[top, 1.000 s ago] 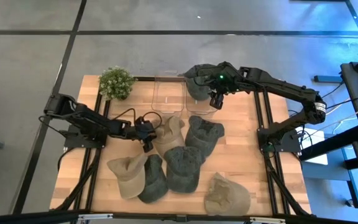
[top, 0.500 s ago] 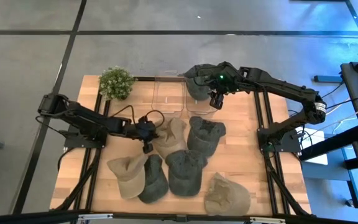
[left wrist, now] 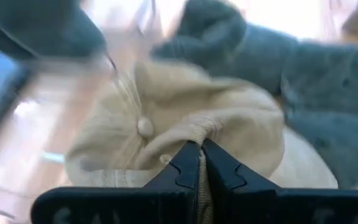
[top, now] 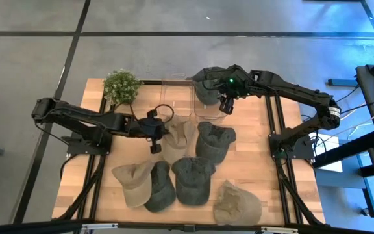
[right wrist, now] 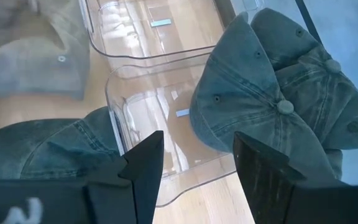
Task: Pick & Place hat
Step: Put the brown cap into the left transparent bin
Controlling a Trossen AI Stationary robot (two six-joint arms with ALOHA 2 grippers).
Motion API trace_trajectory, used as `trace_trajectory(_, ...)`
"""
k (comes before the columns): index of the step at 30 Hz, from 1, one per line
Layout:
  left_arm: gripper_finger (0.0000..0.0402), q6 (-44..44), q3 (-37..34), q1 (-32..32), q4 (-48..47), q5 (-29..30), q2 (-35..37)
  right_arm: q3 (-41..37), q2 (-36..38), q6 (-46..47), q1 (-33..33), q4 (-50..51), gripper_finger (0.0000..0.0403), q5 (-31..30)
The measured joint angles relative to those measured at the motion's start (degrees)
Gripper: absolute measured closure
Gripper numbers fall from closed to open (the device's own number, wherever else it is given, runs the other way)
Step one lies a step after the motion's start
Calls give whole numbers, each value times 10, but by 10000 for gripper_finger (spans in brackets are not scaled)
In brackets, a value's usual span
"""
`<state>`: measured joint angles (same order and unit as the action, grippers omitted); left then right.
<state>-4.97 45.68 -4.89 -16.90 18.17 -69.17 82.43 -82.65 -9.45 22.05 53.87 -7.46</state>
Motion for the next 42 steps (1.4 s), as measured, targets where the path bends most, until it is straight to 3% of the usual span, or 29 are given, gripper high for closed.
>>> trace_trajectory(9, 397, 132, 66, 2, 4, 121, 30, 0, 0, 2, 0, 1, 210, 0)
trace_trajectory(12, 398, 168, 85, 10, 20, 132, 35, 0, 0, 2, 0, 1, 210, 0)
trace_trajectory(22, 398, 201, 112, 20, 86, 89, 37, 0, 0, 2, 0, 8, 210, 0)
trace_trajectory(30, 398, 323, 112, 31, 160, 90, 37, 0, 0, 4, 0, 18, 210, 30)
trace_trajectory(37, 398, 358, 111, 107, 163, 91, 37, 0, 0, 4, 0, 18, 210, 30)
trace_trajectory(42, 398, 341, 111, 187, 220, -4, 37, 0, 0, 16, 0, 18, 210, 30)
